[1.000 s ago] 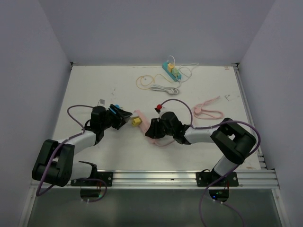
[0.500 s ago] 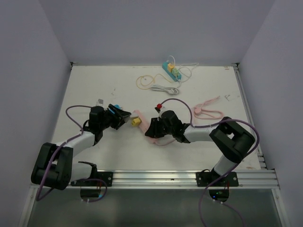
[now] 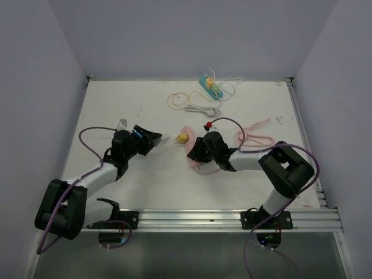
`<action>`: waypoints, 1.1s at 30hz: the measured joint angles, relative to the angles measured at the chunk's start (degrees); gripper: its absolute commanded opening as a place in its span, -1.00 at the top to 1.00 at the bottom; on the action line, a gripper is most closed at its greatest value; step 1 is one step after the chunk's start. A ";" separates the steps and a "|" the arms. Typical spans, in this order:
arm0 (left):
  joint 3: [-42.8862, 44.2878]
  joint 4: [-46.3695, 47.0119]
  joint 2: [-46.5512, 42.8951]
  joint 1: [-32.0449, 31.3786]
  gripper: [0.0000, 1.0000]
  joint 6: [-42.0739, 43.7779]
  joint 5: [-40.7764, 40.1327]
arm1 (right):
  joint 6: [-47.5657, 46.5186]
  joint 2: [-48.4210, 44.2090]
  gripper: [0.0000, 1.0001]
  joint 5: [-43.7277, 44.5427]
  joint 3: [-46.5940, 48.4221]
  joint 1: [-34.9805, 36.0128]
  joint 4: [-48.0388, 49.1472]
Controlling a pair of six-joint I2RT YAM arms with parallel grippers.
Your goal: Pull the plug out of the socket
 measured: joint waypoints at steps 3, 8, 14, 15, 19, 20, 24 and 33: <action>0.00 -0.15 -0.44 2.62 1.00 0.26 0.02 | 0.07 -0.66 1.00 1.05 -0.26 -0.02 -0.52; 0.09 -2.54 -3.19 8.57 1.00 3.04 -0.66 | -0.22 -2.29 1.00 3.06 -1.03 -0.24 -2.36; 3.17 -11.65 -7.54 10.95 1.00 13.07 -11.58 | -0.55 -2.64 1.00 3.34 -1.38 -0.33 -2.36; 3.87 -12.74 -7.87 11.02 1.00 14.67 -14.19 | -0.59 -2.64 1.00 3.34 -1.38 -0.33 -2.36; 4.98 -15.04 -7.87 11.37 1.00 19.04 -23.43 | -0.79 -2.64 1.00 3.30 -1.38 -0.35 -2.34; 5.03 -15.52 -7.56 11.45 1.00 19.78 -25.55 | -0.81 -2.64 1.00 3.30 -1.38 -0.35 -2.32; 5.53 -16.79 -3.85 11.72 0.94 21.31 -31.89 | -1.03 -2.64 1.00 3.13 -1.38 -0.42 -2.29; 5.42 -16.44 0.63 11.72 0.21 22.86 -36.00 | -2.56 -2.64 1.00 2.08 -1.36 -0.61 -2.23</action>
